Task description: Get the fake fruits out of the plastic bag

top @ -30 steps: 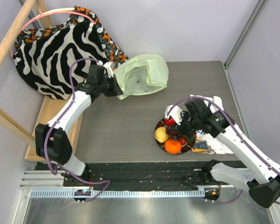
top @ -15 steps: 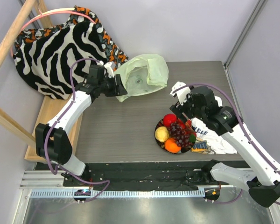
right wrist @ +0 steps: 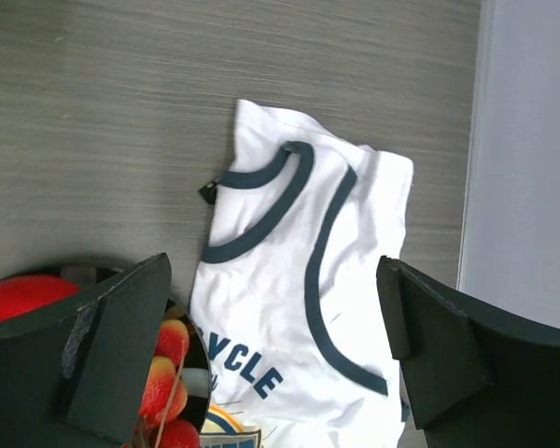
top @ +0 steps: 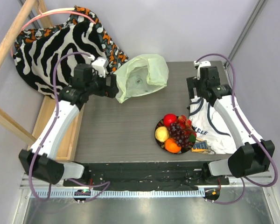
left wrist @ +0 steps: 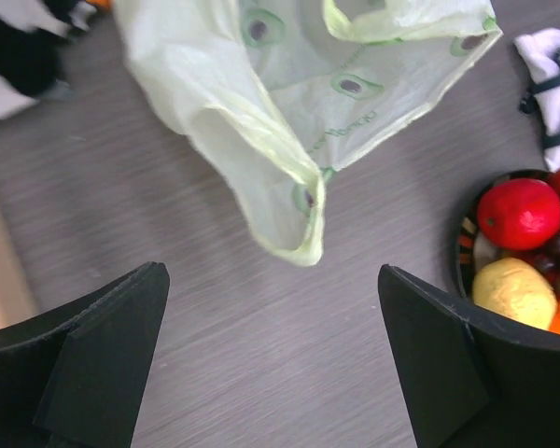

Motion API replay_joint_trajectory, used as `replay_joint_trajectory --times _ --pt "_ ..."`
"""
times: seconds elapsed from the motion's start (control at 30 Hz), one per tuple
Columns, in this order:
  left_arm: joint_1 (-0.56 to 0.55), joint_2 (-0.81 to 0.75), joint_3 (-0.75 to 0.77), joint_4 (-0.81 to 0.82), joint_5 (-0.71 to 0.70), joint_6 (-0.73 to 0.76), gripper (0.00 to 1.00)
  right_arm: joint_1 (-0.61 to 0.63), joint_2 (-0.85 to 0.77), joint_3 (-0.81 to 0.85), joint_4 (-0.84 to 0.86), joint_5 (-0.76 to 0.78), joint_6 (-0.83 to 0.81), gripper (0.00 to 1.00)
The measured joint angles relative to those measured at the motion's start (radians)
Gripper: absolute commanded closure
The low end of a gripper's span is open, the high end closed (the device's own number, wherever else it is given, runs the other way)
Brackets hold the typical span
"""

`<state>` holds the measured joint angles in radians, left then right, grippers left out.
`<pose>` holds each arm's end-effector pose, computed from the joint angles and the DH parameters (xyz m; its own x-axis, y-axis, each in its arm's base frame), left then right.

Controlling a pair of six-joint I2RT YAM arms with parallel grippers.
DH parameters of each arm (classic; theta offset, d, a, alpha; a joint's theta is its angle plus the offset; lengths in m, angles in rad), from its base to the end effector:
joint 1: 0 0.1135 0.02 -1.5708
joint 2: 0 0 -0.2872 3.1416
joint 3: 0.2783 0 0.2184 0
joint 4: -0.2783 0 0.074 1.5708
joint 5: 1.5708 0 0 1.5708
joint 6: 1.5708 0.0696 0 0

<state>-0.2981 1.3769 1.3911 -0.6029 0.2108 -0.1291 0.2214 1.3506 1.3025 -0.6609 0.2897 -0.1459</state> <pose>0.2748 -0.0997 0.3794 -0.5848 0.0480 -0.8098 0.3815 0.8973 -0.2223 0.2743 0.0414 0.3520 -0.6286 -0.2843 -0.7239 -0.0913 0.9513 -0.2944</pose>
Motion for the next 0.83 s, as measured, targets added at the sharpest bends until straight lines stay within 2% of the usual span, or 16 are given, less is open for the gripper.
replay_joint_trajectory --times 0.13,0.23,0.33,0.53,0.83 --pt "0.016 -0.132 -0.014 -0.023 -0.116 0.049 0.00 -0.053 0.011 -0.019 0.030 0.048 0.061 0.00" --pt "0.053 -0.240 -0.126 -0.016 -0.241 0.056 0.00 -0.053 -0.008 -0.060 0.068 0.069 0.109 0.00" --pt "0.101 -0.266 -0.237 -0.027 -0.288 0.058 0.00 -0.052 -0.055 -0.111 0.081 0.067 0.158 0.00" --pt "0.161 -0.243 -0.408 -0.047 -0.253 0.023 0.00 -0.050 -0.190 -0.192 0.095 0.064 0.205 0.00" --pt "0.251 -0.246 -0.438 0.023 -0.092 -0.177 0.00 -0.051 -0.374 -0.328 0.101 0.058 0.209 0.00"
